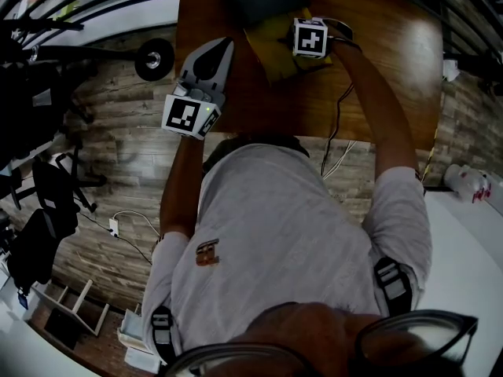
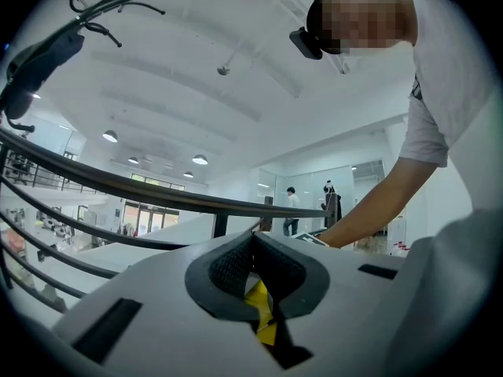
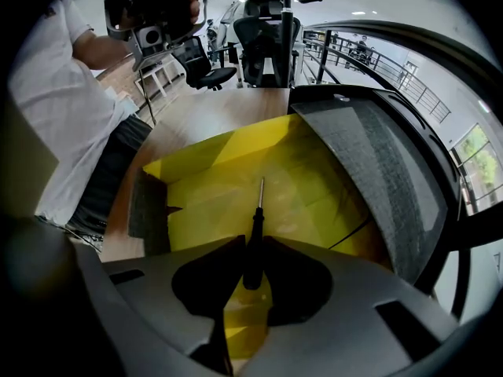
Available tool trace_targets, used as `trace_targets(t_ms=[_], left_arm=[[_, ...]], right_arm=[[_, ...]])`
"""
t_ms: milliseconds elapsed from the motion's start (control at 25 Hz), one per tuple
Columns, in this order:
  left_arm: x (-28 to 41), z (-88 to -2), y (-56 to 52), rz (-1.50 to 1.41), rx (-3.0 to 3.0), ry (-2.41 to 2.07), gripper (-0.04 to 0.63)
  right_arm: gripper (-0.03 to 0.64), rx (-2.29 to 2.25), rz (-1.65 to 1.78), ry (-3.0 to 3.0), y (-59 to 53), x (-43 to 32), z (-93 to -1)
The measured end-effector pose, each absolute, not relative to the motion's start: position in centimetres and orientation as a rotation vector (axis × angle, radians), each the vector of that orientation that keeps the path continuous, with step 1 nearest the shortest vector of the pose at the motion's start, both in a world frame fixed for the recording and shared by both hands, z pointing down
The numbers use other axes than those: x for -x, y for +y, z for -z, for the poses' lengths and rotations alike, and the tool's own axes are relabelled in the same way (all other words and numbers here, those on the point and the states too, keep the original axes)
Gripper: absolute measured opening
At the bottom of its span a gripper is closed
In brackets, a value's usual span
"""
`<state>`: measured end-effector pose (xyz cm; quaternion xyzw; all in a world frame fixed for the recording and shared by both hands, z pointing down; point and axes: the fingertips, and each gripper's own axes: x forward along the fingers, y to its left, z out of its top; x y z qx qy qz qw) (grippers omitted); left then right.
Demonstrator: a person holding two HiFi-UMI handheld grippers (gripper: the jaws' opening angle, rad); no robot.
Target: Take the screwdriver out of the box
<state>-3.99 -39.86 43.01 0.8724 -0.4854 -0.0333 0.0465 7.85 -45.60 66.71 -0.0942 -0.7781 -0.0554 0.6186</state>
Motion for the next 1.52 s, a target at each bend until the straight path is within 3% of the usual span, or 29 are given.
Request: trace_targets(t_ms=[760,1520], left_arm=[[5.0,-41.8,-36.7,0.115,-2.727,-1.383,0.020],[3.3,-38.3,-33.7,0.210,-2.812,-1.259,0.020]], right_arm=[[0.078,-0.132,0.082,-1.978,-43.4,-8.0,-62.0],[0.077,-0.765,-0.142,-2.782,-38.2,-4.8,-42.7]])
